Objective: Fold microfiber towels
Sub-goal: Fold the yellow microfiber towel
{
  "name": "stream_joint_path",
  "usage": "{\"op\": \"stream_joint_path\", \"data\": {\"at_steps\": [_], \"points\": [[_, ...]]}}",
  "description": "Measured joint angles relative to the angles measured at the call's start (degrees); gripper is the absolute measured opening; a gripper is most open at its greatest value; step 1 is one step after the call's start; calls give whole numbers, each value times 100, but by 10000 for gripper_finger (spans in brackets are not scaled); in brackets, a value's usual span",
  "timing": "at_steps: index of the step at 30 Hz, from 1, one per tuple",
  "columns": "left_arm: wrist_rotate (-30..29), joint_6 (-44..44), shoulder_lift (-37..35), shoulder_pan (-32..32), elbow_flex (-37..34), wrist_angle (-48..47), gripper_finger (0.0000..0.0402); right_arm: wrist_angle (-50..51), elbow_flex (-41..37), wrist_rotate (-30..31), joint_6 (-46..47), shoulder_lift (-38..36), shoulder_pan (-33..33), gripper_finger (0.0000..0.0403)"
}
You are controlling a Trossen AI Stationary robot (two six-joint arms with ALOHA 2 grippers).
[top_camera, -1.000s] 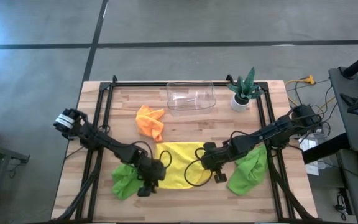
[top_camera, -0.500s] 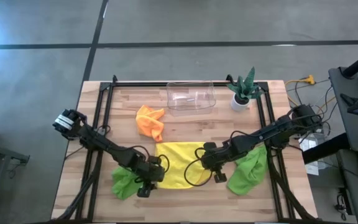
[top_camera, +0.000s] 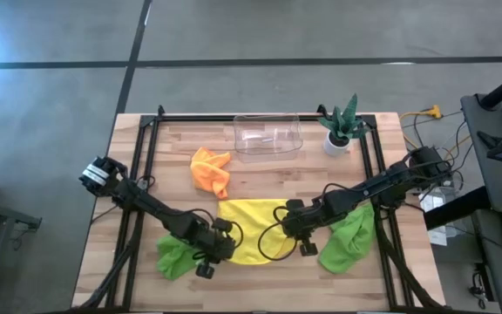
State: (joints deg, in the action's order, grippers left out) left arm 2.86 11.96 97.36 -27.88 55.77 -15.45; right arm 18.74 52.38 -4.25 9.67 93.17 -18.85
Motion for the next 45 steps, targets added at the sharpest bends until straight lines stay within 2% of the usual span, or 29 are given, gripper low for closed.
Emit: {"op": "stream_joint_path", "data": {"at_steps": [2,10,19,24,29,36,45], "points": [[1,-40,0,0,60,-127,11,2,0,-6,14,-2,0,8],[-280,-101,-313,5,453,-801,1,69,0,8,74,-215,0,8],[-1288,-181,-1237,131,874,-1504,0,828,180,752,95,-1160,4,8],[-1930,-176,-1930,256,1062,-1549,0,1478,396,1220,236,-1853,2,8],[-2324,-169,-2368,339,1321,-1567,0,2033,684,1541,434,-2353,0,8],[-2079,146,-2522,356,2175,-1452,0,2728,1565,1635,726,-2527,-109,8],[-906,878,-2385,277,3531,-818,0,3027,3229,1429,910,-2476,-883,8]]}}
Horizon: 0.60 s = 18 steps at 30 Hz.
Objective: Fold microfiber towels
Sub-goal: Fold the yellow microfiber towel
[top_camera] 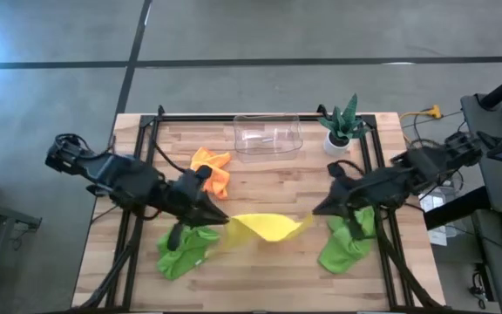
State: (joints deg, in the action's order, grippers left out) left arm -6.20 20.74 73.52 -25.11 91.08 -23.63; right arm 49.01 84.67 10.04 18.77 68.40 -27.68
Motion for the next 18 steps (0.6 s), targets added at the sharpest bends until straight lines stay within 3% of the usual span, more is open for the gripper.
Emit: {"op": "stream_joint_path", "data": {"at_steps": [8,18], "points": [[666,886,380,-132,597,586,0,152,1065,-433,600,6,-753,9],[1482,2130,996,-556,609,969,0,143,1683,-469,1669,551,-1800,9]]}}
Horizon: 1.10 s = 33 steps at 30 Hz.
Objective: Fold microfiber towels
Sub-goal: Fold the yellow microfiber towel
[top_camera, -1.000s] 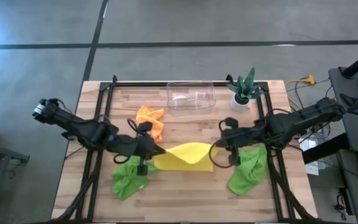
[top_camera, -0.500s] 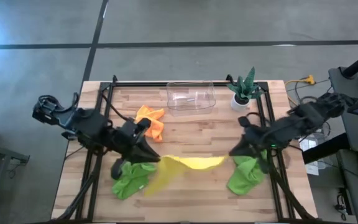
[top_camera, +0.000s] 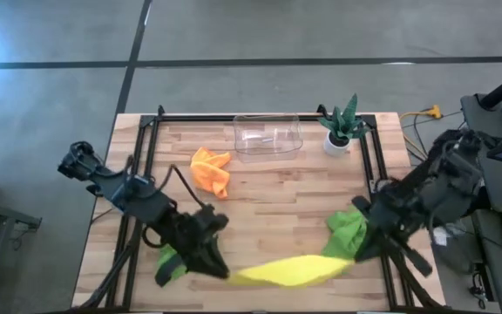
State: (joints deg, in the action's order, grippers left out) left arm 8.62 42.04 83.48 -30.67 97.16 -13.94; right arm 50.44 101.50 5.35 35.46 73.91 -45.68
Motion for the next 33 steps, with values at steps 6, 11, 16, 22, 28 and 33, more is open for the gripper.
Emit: {"op": "stream_joint_path", "data": {"at_steps": [6,11,16,22,28,33], "points": [[316,431,159,-170,-63,18,0,-15,134,-132,643,486,-455,9],[522,414,245,-164,-94,-118,0,10,129,-138,670,697,-565,8],[583,249,280,-76,-101,-1296,0,658,55,106,556,726,-490,8],[573,-232,280,180,-105,-2584,0,1670,-14,582,458,708,-286,8],[403,-959,280,619,-123,-3397,0,2048,-326,675,290,702,8,8],[171,-1454,273,1039,-490,-3610,0,2052,-920,675,82,681,387,8]]}}
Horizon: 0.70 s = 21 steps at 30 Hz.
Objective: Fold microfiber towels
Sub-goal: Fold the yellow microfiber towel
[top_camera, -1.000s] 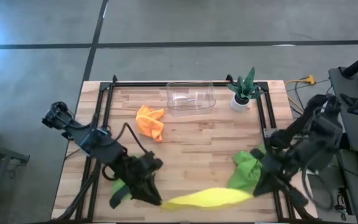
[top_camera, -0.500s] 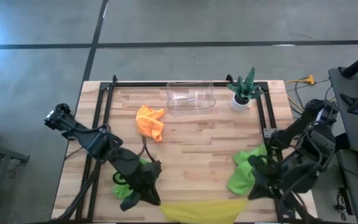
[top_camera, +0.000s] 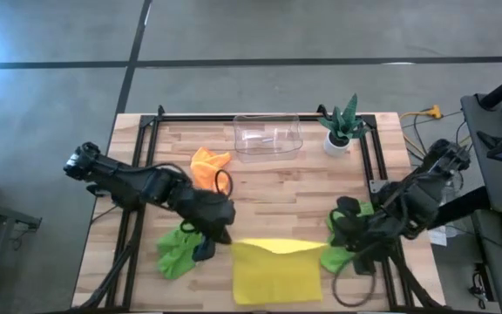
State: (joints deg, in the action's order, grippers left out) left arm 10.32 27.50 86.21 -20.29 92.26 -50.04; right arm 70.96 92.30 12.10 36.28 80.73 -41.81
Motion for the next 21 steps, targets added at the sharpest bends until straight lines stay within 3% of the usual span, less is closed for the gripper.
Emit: {"op": "stream_joint_path", "data": {"at_steps": [7,15,21], "points": [[-56,-681,0,461,-928,-36,0,-187,-1179,291,-245,-222,697,8],[-80,-1535,0,1189,-1918,222,0,-1393,-2715,313,-756,-711,1753,8],[-126,-2096,-2,1916,-2501,729,0,-1957,-3373,276,-1295,-805,2433,8]]}}
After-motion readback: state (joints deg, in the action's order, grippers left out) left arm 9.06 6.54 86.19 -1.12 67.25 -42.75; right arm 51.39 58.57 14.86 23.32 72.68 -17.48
